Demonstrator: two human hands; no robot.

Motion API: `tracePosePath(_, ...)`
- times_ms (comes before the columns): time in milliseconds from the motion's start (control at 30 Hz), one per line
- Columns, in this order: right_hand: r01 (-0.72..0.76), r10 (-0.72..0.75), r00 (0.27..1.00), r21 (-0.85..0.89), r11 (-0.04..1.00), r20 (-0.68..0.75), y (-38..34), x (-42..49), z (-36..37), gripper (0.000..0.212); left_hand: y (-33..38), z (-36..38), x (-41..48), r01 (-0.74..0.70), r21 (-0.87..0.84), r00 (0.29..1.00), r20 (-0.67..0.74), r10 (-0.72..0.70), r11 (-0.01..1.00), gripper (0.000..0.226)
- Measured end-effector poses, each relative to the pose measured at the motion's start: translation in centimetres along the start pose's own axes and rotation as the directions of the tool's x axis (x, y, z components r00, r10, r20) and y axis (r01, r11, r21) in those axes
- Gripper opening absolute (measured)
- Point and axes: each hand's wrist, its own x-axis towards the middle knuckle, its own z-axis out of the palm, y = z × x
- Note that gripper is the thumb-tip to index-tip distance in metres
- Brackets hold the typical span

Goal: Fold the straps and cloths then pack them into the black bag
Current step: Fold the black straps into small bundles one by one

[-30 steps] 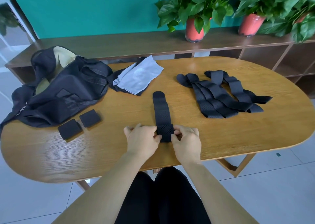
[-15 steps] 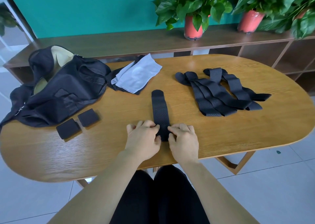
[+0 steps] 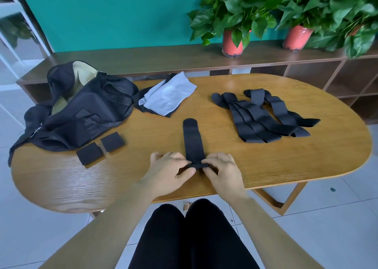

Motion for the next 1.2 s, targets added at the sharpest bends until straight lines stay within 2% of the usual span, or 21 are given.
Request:
tracePosePath(133,-0.110,0.109,0.994,0.106,0.988,0.022,-1.0,0.6,-0.2,0.012,0.0,0.1,0.1,0.089,-0.117,0.996,-0.016,-0.092,0.989,0.019)
tracePosePath(167,-0.150,0.147,0.989,0.115,0.982,0.033,-1.1,0.9,-0.1,0.008,0.0,0.3,0.2,0.118,-0.135,0.991,-0.044,-0.125,0.984,0.023)
tracePosePath(300,-0.227,0.228,0.974,0.069,0.971,-0.001,-1.4,2.2,1.0,0.021,0.5,1.1,1.2,0.194,-0.239,0.959,-0.159,-0.235,0.951,0.046)
tracePosePath(400,-0.267,0.268,0.963,0.033,0.963,-0.030,-1.7,2.8,1.6,0.020,0.5,1.6,2.0,0.230,-0.262,0.938,-0.198,-0.285,0.937,0.045)
tracePosePath(533,-0.262,0.257,0.961,-0.045,0.964,-0.102,-1.7,2.9,2.1,0.019,0.5,1.9,2.6,0.267,-0.219,0.923,-0.221,-0.314,0.939,0.047)
tracePosePath(667,-0.277,0.270,0.958,-0.061,0.959,-0.101,-1.5,3.0,2.4,0.023,0.7,1.9,2.9,0.287,-0.183,0.918,-0.227,-0.325,0.940,0.046)
tracePosePath(733,-0.279,0.272,0.957,-0.067,0.958,-0.103,-1.5,3.0,2.5,0.030,0.7,2.0,3.0,0.282,-0.207,0.918,-0.226,-0.326,0.937,0.036)
tracePosePath(800,-0.277,0.268,0.958,-0.079,0.958,-0.101,-1.5,3.0,2.6,0.033,0.7,2.0,2.9,0.264,-0.239,0.919,-0.231,-0.318,0.934,0.011)
tracePosePath(900,-0.268,0.259,0.962,-0.118,0.956,-0.087,-1.5,3.0,2.6,0.033,0.7,2.0,3.0,0.275,-0.233,0.915,-0.235,-0.328,0.933,0.045)
tracePosePath(1033,-0.237,0.230,0.971,-0.159,0.958,-0.063,-1.5,3.2,2.6,0.030,1.1,1.7,3.1,0.281,-0.149,0.930,-0.203,-0.308,0.948,0.041)
tracePosePath(1200,-0.209,0.210,0.978,-0.193,0.959,-0.018,-1.5,3.4,2.3,0.026,1.3,1.0,3.1,0.239,0.051,0.965,-0.122,-0.232,0.970,0.046)
